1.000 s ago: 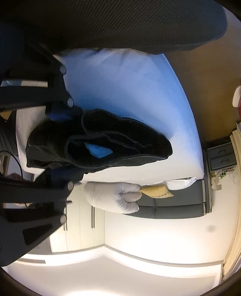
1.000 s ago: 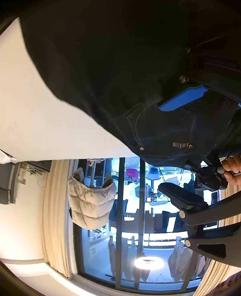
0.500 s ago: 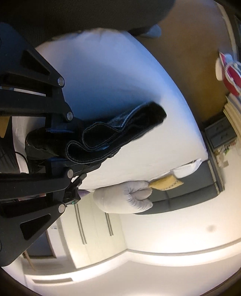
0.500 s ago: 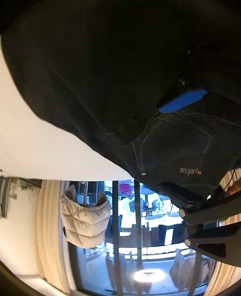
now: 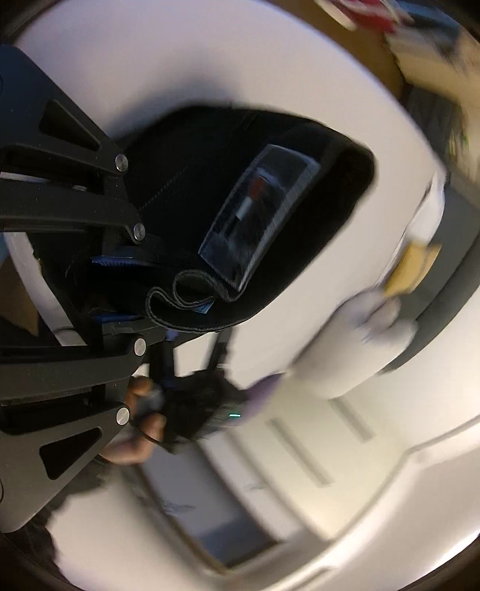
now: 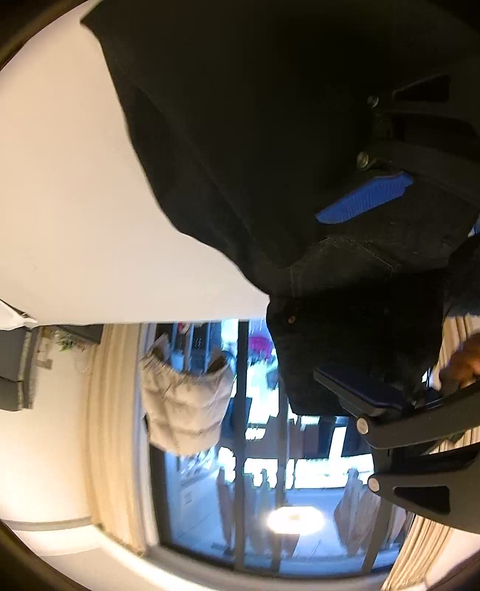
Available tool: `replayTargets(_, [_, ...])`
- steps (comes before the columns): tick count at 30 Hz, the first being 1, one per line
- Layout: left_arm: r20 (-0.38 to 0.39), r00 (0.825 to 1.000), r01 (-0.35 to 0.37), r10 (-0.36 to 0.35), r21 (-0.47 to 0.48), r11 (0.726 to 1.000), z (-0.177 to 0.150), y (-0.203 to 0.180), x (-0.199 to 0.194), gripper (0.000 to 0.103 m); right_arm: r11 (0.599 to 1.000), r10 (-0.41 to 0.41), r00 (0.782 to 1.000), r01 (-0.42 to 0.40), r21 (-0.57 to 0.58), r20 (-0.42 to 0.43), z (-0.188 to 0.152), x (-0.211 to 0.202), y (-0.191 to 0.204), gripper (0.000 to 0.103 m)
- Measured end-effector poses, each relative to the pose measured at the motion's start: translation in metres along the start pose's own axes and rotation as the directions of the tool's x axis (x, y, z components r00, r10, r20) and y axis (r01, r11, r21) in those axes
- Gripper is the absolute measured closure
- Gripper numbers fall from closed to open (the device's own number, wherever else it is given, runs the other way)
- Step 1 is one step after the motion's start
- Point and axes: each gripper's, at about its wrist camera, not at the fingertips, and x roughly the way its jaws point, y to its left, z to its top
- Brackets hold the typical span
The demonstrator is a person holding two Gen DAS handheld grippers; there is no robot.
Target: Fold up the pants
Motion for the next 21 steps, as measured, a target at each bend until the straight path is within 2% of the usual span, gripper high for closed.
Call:
replayTargets(3, [-0.085, 0.996, -0.022, 0.032, 0.124, 0.992, -0.008, -0.031, 0.052, 0.087, 1.0, 0.005, 1.0, -0.005, -0.01, 0.004, 0.004, -0.019, -0.004, 0.019])
replayTargets(6, [-0.175, 0.983, -0.019, 0.053, 0.193, 0.981, -0.033, -0.052, 0.085, 0.087, 0.998, 0.019, 1.0, -0.02, -0.062, -0.021, 0.002, -0.03, -0.001, 0.018])
replayTargets(9, [-0.209, 0.974, -0.031, 0.084, 0.247, 0.969, -0.047, -0.064, 0.098, 0.087, 0.996, -0.002, 0.998, -0.003, -0.092, -0.056, -0.001, -0.026, -0.001, 0.017])
replayTargets(12, [-0.211, 0.97, -0.053, 0.117, 0.286, 0.957, -0.049, -0.075, 0.104, 0.087, 0.993, -0.041, 0.996, 0.031, -0.112, -0.085, -0.005, -0.017, -0.001, 0.017])
replayTargets(13, [-0.209, 0.969, -0.063, 0.131, 0.303, 0.951, -0.051, -0.079, 0.106, 0.087, 0.991, -0.053, 0.995, 0.042, -0.125, -0.088, -0.008, -0.013, 0.0, 0.02])
replayTargets(15, [-0.211, 0.965, -0.079, 0.157, 0.335, 0.939, -0.055, -0.089, 0.11, 0.087, 0.987, -0.072, 0.993, 0.058, -0.152, -0.09, -0.01, -0.016, -0.001, 0.031])
replayTargets(17, [-0.218, 0.96, -0.088, 0.174, 0.357, 0.93, -0.059, -0.096, 0.117, 0.087, 0.971, -0.148, 0.985, 0.128, -0.202, -0.088, -0.014, -0.013, 0.005, 0.048])
replayTargets(21, [-0.231, 0.954, -0.085, 0.189, 0.396, 0.914, -0.066, -0.112, 0.128, 0.087, 0.954, -0.226, 0.972, 0.207, -0.216, -0.067, -0.011, -0.024, 0.001, 0.069])
